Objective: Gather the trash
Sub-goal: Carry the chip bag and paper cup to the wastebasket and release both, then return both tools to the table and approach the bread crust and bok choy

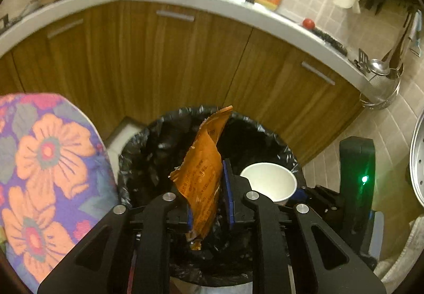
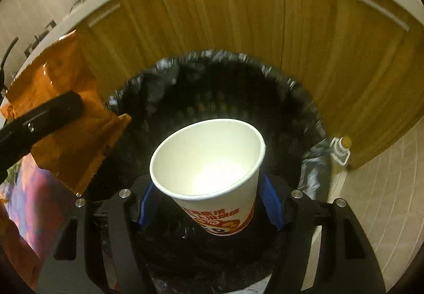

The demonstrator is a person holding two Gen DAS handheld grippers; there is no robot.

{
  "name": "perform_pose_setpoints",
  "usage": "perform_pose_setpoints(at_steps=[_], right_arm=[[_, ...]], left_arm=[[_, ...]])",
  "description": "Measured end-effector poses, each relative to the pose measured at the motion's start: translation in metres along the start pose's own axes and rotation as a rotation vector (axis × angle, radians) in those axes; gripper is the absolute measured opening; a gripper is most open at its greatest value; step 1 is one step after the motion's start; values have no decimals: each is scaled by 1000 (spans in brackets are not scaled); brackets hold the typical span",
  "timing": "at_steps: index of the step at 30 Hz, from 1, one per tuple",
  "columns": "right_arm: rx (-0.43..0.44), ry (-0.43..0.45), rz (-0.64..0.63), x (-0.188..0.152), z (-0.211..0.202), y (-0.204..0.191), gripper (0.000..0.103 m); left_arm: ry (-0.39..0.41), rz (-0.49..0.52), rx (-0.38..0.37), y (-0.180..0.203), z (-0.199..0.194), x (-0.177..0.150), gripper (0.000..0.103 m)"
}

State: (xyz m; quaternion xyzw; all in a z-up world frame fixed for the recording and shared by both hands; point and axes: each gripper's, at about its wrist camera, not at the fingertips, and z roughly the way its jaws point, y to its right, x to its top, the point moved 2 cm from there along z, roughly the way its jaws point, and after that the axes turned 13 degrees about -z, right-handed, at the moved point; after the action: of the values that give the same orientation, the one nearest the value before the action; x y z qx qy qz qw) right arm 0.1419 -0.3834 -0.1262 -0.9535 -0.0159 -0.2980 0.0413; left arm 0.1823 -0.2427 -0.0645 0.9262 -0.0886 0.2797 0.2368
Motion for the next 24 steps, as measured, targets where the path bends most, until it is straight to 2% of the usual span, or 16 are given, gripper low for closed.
perform_pose_setpoints(at_steps=[2,4,5,7,12,16,24], right_arm=[[8,1,4,-1,-1,0,64],[18,1,20,-1,-2,4,67],[23,3,27,-2,-3,6,72],[32,11,32,-2,-8,9,72],[36,33,37,-2,-24,8,72],[34,71,21,0,-41,-2,72],[48,195,-61,11,-85,-49,72]], left_arm=[[-8,-8,8,-4,3,-1,30],[3,-7,12,-7,2,0,36],[5,-9,4,-7,0,0,41],[20,-10,-7,-7,-6,2,45],[54,-13,-16,-5,-26,4,45],[86,-7,-21,-6,-49,3,49],[182,-44,-38,-29,-112,-3,49]])
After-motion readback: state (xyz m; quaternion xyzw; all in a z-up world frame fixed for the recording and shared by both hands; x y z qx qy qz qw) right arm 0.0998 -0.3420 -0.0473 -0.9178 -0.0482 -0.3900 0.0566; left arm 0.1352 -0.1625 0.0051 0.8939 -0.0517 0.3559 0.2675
